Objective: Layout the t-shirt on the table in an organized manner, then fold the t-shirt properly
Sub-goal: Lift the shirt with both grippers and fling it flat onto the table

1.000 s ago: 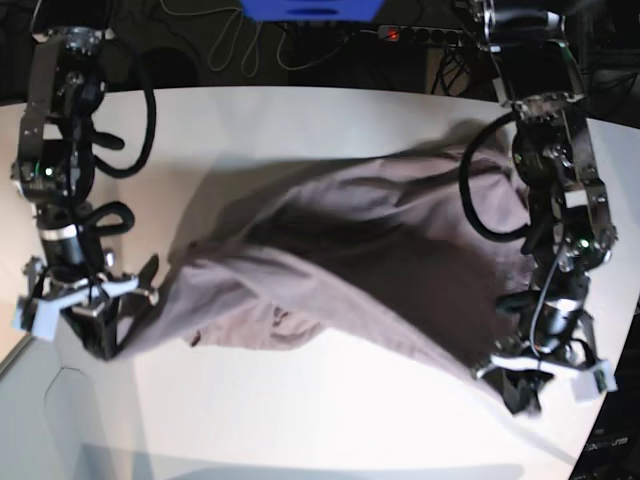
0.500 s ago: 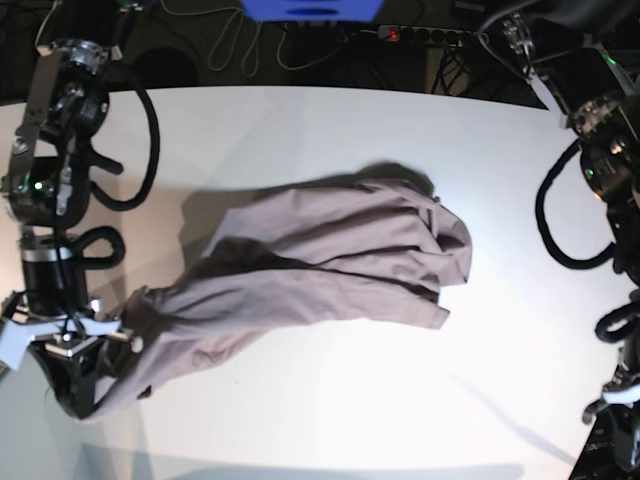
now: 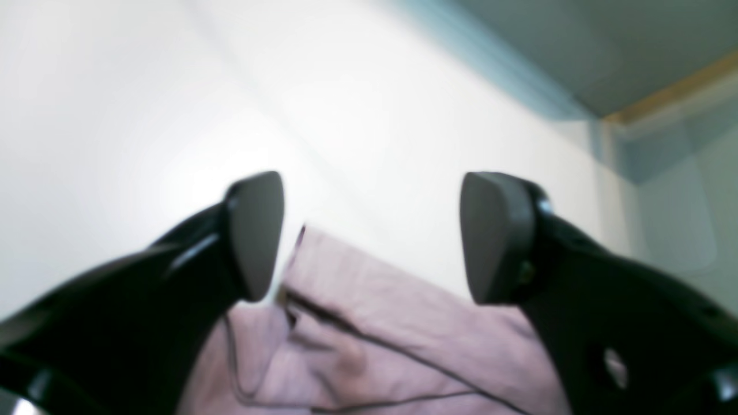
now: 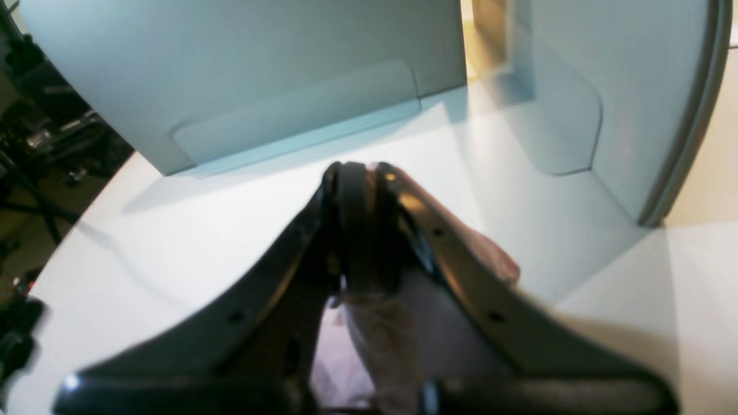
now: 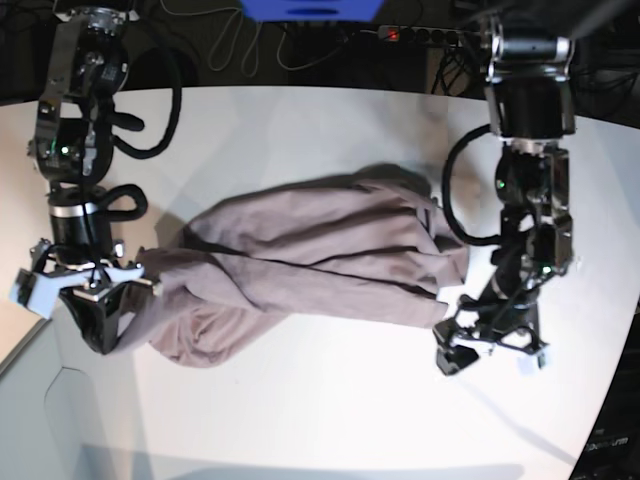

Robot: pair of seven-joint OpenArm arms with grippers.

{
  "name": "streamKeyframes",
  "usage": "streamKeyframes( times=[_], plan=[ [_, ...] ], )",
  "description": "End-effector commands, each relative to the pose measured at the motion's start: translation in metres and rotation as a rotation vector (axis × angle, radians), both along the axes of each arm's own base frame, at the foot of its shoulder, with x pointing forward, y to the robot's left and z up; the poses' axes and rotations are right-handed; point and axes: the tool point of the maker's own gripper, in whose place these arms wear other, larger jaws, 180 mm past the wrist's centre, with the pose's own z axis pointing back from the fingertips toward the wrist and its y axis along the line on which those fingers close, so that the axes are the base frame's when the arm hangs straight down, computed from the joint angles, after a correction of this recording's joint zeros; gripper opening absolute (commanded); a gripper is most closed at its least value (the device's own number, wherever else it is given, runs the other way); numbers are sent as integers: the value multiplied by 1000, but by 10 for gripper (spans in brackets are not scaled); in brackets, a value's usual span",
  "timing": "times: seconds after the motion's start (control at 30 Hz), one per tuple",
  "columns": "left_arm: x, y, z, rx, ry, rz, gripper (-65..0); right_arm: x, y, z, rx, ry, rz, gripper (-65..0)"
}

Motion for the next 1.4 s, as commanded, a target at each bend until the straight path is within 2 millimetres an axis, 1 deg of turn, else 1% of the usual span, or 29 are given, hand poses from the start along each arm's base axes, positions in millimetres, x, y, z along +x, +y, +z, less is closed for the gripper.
streamKeyframes(
  times=[0.0, 0.03, 0.13, 0.27, 0.37, 0.43, 0.53, 0.63, 0.7, 0.83, 0.9, 1.0, 1.07, 1.13, 1.17, 1.27, 1.37],
  plan=[
    [14, -5, 15, -20, -45, -2, -175, 2, -2, 14, -8, -52, 2, -650],
    [13, -7, 5, -28, -19, -3, -179, 2, -2, 11, -7, -46, -1, -650],
    [9, -10, -14, -44, 35, 0, -178, 3, -3, 5, -4, -28, -2, -650],
    [4, -7, -30, -52, 78, 15, -178, 2, -3, -5, -1, -3, 0, -650],
    [2, -6, -35, -52, 92, 17, -178, 2, -3, -9, 1, 7, 0, -650],
    [-1, -6, -44, -55, 117, 19, -177, 2, -3, -12, 3, 16, -1, -650],
    [-2, -3, -57, -54, 130, 42, -176, 2, -3, -15, 3, 22, -1, -650],
    [-2, 3, -65, -45, 115, 82, -176, 2, -3, -15, 3, 22, -1, -650],
    [-2, -5, -67, -57, 109, 87, -176, 1, -5, -15, 3, 22, -6, -650],
    [0, -8, -66, -63, 105, 85, -176, 1, -3, -15, 3, 24, -1, -650],
    [6, -8, -59, -63, 91, 84, -175, 1, -3, -15, 3, 24, -1, -650],
    [9, -10, -56, -67, 84, 81, -174, 1, -3, -16, 3, 25, -1, -650],
    [10, -17, -56, -78, 82, 77, -174, -1, -3, -19, 3, 35, -1, -650],
    [15, -17, -50, -79, 70, 77, -174, -2, -5, -20, 3, 37, -4, -650],
    [16, -18, -52, -83, 76, 76, -174, -3, -5, -21, 3, 40, -4, -650],
    [14, -26, -66, -99, 124, 72, -174, -4, -5, -22, 3, 43, -6, -650],
    [16, -27, -69, -105, 134, 71, -178, -4, -5, -22, 3, 45, -6, -650]
  ],
)
